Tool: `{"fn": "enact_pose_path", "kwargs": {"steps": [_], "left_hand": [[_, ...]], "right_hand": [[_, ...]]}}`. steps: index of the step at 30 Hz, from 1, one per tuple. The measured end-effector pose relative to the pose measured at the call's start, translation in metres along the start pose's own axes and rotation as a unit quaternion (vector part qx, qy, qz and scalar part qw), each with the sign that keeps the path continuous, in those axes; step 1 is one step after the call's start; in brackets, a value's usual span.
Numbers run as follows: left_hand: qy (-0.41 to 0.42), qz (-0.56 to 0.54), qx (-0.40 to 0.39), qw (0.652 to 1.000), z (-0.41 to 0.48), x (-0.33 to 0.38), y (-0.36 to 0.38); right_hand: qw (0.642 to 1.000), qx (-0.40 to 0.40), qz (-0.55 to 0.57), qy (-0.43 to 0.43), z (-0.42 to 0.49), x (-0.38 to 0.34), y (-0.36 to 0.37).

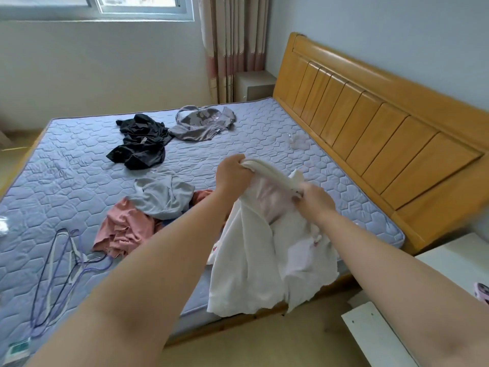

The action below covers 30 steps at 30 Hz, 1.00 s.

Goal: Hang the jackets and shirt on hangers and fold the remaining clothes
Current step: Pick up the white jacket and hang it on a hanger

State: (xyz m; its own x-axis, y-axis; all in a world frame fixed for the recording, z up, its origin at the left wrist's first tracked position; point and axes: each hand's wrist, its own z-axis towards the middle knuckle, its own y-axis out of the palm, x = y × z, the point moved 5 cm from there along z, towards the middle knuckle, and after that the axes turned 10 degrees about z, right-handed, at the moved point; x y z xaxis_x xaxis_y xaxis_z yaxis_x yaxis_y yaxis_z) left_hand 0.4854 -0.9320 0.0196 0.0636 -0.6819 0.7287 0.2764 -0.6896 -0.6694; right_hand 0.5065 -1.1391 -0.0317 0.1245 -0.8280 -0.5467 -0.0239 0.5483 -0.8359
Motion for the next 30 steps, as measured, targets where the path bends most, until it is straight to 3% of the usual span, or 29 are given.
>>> {"fn": "enact_pose_path", "kwargs": {"steps": [1, 2, 4, 8, 9, 10, 12, 13, 14, 16, 18, 21, 23, 24, 25, 27, 28, 30], "left_hand": [[0.011, 0.015, -0.002, 1.0, -0.001, -0.001, -0.013], [0.027, 0.03, 0.002, 0.999, -0.002, -0.001, -0.027], [0.053, 0.034, 0.035, 0.997, -0.004, 0.003, -0.06], [0.149, 0.034, 0.165, 0.974, 0.003, 0.037, -0.136], [0.185, 0.057, 0.186, 0.963, 0.006, 0.044, -0.154], [0.218, 0.132, 0.168, 0.952, 0.012, 0.048, -0.165], [0.247, 0.384, 0.022, 0.889, 0.024, 0.037, -0.165], [0.243, 0.47, -0.053, 0.847, 0.026, 0.022, -0.162], [0.236, 0.486, -0.098, 0.836, 0.025, 0.008, -0.163], [0.229, 0.421, -0.11, 0.871, 0.026, -0.005, -0.173], [0.249, 0.39, -0.083, 0.883, 0.026, -0.004, -0.189], [0.272, 0.26, 0.086, 0.922, 0.036, 0.01, -0.234], [0.287, 0.196, 0.228, 0.909, 0.035, 0.015, -0.256], [0.277, 0.204, 0.218, 0.914, 0.039, 0.013, -0.256], [0.256, 0.25, 0.137, 0.924, 0.048, 0.007, -0.245], [0.198, 0.367, -0.055, 0.907, 0.063, -0.021, -0.215], [0.182, 0.379, -0.069, 0.905, 0.068, -0.032, -0.213], [0.164, 0.337, -0.001, 0.927, 0.08, -0.044, -0.222]], "right_hand": [[0.999, -0.034, -0.006, 0.032, -0.004, 0.0, 0.004], [0.999, -0.013, 0.014, 0.047, -0.006, -0.006, 0.001], [0.986, 0.126, 0.102, 0.049, -0.011, -0.036, -0.027], [0.902, 0.373, 0.211, -0.044, -0.021, -0.12, -0.101], [0.902, 0.375, 0.199, -0.075, -0.019, -0.14, -0.111], [0.924, 0.337, 0.145, -0.105, -0.013, -0.158, -0.117], [0.979, 0.17, -0.053, -0.098, 0.005, -0.175, -0.107], [0.983, 0.124, -0.114, -0.069, 0.01, -0.174, -0.102], [0.981, 0.137, -0.125, -0.06, 0.012, -0.176, -0.101], [0.97, 0.221, -0.072, -0.075, 0.009, -0.186, -0.101], [0.954, 0.281, -0.026, -0.099, 0.007, -0.206, -0.105], [0.926, 0.346, 0.009, -0.149, 0.004, -0.248, -0.127], [0.905, 0.38, 0.04, -0.187, 0.007, -0.27, -0.136], [0.918, 0.344, 0.007, -0.197, 0.013, -0.278, -0.132], [0.942, 0.268, -0.066, -0.193, 0.026, -0.281, -0.118], [0.968, 0.127, -0.173, -0.132, 0.053, -0.265, -0.087], [0.974, 0.124, -0.154, -0.111, 0.06, -0.259, -0.081], [0.972, 0.191, -0.065, -0.124, 0.072, -0.254, -0.072]]}}
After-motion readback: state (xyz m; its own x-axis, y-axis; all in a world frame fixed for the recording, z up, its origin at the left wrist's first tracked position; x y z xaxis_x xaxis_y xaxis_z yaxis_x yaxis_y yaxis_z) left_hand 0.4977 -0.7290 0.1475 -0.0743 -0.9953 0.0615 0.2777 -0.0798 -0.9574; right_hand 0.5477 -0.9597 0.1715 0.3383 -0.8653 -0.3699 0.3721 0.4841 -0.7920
